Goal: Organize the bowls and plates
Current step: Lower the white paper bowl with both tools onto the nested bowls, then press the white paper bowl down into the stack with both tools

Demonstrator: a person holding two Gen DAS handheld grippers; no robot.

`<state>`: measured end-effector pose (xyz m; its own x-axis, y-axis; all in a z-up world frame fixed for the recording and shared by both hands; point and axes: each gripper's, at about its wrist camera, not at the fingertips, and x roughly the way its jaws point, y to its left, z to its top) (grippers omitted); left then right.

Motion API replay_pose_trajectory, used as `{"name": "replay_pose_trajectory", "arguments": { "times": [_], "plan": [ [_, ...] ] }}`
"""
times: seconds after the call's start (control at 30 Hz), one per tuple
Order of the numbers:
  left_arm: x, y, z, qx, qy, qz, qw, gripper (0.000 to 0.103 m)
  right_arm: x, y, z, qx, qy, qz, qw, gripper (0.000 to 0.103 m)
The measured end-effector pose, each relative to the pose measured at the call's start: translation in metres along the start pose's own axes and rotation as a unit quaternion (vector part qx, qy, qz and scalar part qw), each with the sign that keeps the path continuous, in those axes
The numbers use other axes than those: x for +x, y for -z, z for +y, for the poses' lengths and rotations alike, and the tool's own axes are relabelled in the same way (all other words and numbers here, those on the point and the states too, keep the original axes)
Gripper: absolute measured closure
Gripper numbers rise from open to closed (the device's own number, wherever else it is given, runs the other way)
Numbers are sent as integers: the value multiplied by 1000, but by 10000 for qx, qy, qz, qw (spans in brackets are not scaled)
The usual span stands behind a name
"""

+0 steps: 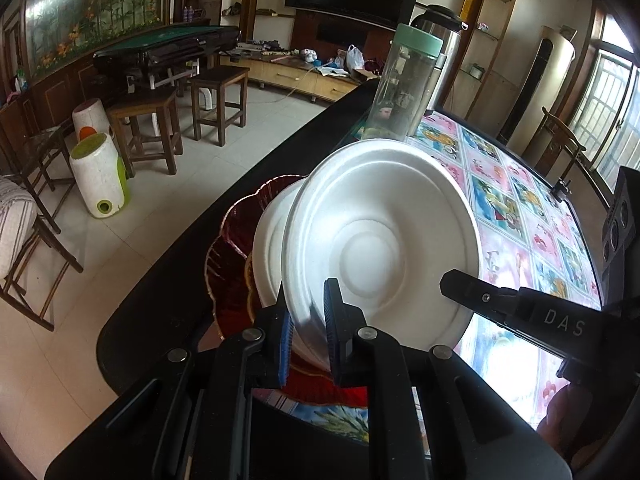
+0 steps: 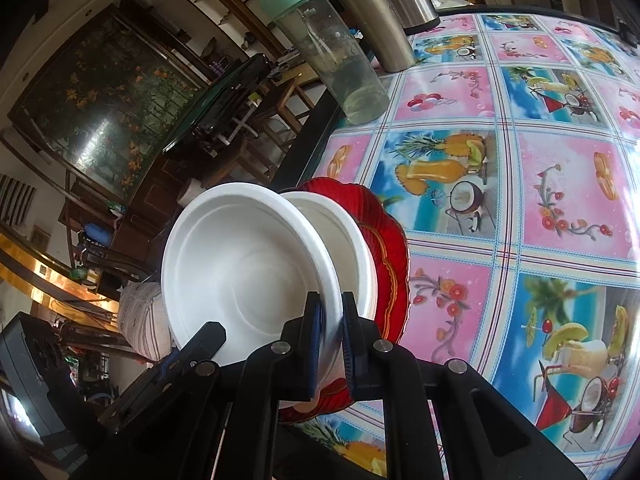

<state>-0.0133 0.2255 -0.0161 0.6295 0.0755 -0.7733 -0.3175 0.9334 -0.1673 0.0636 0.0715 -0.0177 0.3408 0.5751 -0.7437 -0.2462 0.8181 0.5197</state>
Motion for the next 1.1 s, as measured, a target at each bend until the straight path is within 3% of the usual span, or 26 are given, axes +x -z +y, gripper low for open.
{"name": "replay_pose_trajectory", "arguments": {
  "times": [0.5,0.8,1.1],
  "plan": [
    [12,-18,15,-169,397,661,9969,91,15,-15,4,195,127,629,9977,91],
    [19,-24,9,85,203,806,9965,91,15,-17,7,215,223,618,9976,90],
    [15,-21,0,520,-104,693,9962,87,12,-17,8,185,254,700,9971,90]
  ]
}}
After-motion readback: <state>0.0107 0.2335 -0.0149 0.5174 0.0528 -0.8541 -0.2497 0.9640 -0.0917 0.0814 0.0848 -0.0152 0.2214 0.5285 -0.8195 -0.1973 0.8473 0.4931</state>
